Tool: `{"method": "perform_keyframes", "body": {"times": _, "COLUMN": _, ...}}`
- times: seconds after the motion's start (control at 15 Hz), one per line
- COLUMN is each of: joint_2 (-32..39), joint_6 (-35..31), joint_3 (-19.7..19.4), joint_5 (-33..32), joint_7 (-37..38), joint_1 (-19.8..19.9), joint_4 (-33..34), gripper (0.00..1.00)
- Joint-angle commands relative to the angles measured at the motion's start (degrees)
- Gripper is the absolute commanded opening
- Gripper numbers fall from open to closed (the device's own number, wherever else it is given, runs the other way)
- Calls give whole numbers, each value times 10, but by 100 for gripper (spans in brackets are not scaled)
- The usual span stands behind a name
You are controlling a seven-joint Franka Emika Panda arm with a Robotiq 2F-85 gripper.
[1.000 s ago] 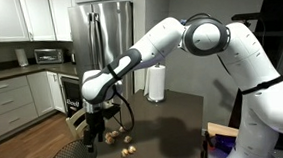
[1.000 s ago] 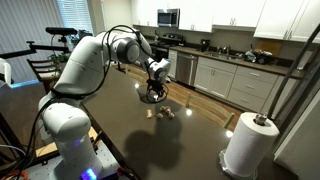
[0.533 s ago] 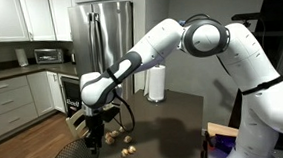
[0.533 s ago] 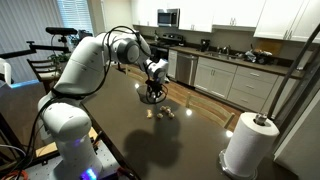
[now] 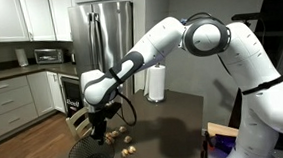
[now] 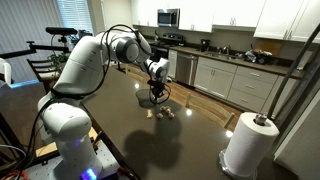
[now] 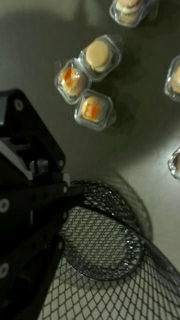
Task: Move the basket to the right, pick up all the objects from the table and put them in the basket
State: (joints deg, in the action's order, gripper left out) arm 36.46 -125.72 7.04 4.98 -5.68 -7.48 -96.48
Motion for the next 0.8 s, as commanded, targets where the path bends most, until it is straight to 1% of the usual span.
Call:
{"method": "perform_keyframes", "body": {"times": 0.0, "joint_2": -33, "joint_6": 59, "joint_3": -11, "joint_5": -42, "joint_7": 10, "joint_1": -9, "joint_4": -12, "gripper": 5}}
{"method": "perform_keyframes", "body": {"times": 0.07, "joint_2": -37, "joint_6": 83, "joint_3": -7, "joint_5": -42, "joint_7": 0, "joint_1": -5, "joint_4": -9, "gripper": 7}}
{"method": "perform_keyframes", "body": {"times": 0.13, "joint_2": -38, "joint_6": 114, "joint_3": -2, "joint_5": -38, "joint_7": -13, "joint_1": 1, "joint_4": -1, "gripper": 5}}
{"method": "perform_keyframes", "body": {"times": 0.2, "joint_2": -40, "joint_6": 141, "joint_3": 2, "joint_5": -32, "joint_7": -25, "joint_1": 6, "joint_4": 5, "gripper": 7}}
{"method": "perform_keyframes", "body": {"times": 0.33, "joint_2": -43, "joint_6": 185, "joint_3": 7, "joint_5": -24, "joint_7": -50, "joint_1": 13, "joint_4": 15, "gripper": 6}}
{"method": "perform_keyframes", "body": {"times": 0.53, "joint_2": -49, "joint_6": 220, "joint_3": 5, "joint_5": -22, "joint_7": -68, "joint_1": 18, "joint_4": 25, "gripper": 5}}
{"method": "perform_keyframes", "body": {"times": 0.73, "joint_2": -54, "joint_6": 235, "joint_3": 5, "joint_5": -15, "joint_7": -83, "joint_1": 27, "joint_4": 33, "gripper": 5}}
